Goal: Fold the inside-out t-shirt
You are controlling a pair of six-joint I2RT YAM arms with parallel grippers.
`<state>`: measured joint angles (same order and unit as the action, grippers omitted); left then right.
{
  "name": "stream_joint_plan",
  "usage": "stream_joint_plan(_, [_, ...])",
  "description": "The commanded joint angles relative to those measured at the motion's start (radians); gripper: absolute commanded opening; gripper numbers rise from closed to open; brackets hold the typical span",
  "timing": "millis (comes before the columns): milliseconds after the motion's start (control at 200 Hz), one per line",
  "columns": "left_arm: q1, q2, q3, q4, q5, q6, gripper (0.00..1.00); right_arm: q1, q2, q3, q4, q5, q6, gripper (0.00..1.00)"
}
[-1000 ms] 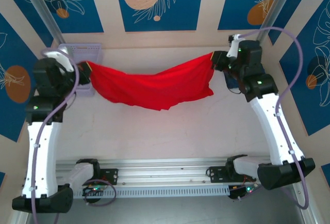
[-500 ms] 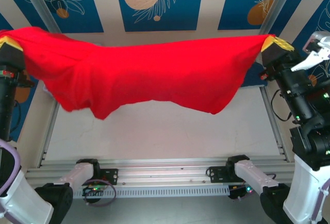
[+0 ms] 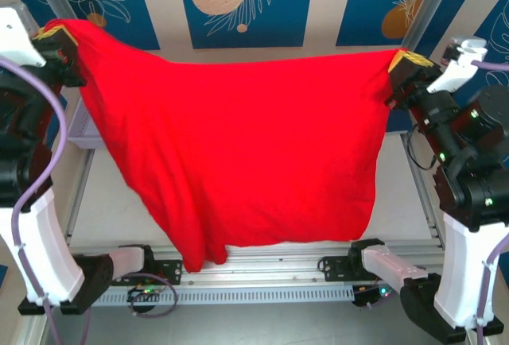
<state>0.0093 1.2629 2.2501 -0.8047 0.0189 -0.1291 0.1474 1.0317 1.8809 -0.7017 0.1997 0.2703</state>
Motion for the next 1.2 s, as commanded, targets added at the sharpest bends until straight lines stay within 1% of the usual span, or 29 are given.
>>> stream_joint_plan(0, [0.011,0.06,-0.003,0.057,0.022,-0.018,0.0,-0.005,0.062,-0.006,0.05,0.04,-0.022,0.0])
stream_joint_plan(145, [0.011,0.106,0.067,0.046,0.019,-0.02,0.0,-0.005,0.1,0.05,0.034,0.02,-0.016,0.0])
stream_joint_plan(260, [0.011,0.092,0.109,0.03,0.019,-0.018,0.0,-0.006,0.084,0.07,0.014,0.008,-0.013,0.0])
stream_joint_plan(615, [0.01,-0.124,0.096,0.004,-0.034,0.032,0.0,-0.006,-0.086,0.072,-0.061,-0.026,0.01,0.0])
stream_joint_plan(730, [0.011,-0.18,0.063,0.015,-0.046,0.044,0.0,-0.006,-0.119,0.076,-0.073,-0.042,0.022,0.0])
stream_joint_plan(840, [0.011,-0.201,0.057,0.024,-0.056,0.054,0.0,-0.005,-0.127,0.098,-0.084,-0.052,0.027,0.0])
stream_joint_plan(1020, [0.01,-0.165,0.069,0.051,-0.064,0.072,0.0,-0.006,-0.111,0.106,-0.068,-0.037,0.017,0.0])
stream_joint_plan(1100, [0.011,-0.108,0.068,0.06,-0.059,0.072,0.0,-0.006,-0.091,0.088,-0.046,-0.018,0.004,0.0])
stream_joint_plan(1195, [0.01,-0.027,0.027,0.097,-0.03,0.061,0.0,-0.006,-0.051,0.026,0.009,0.044,-0.038,0.0])
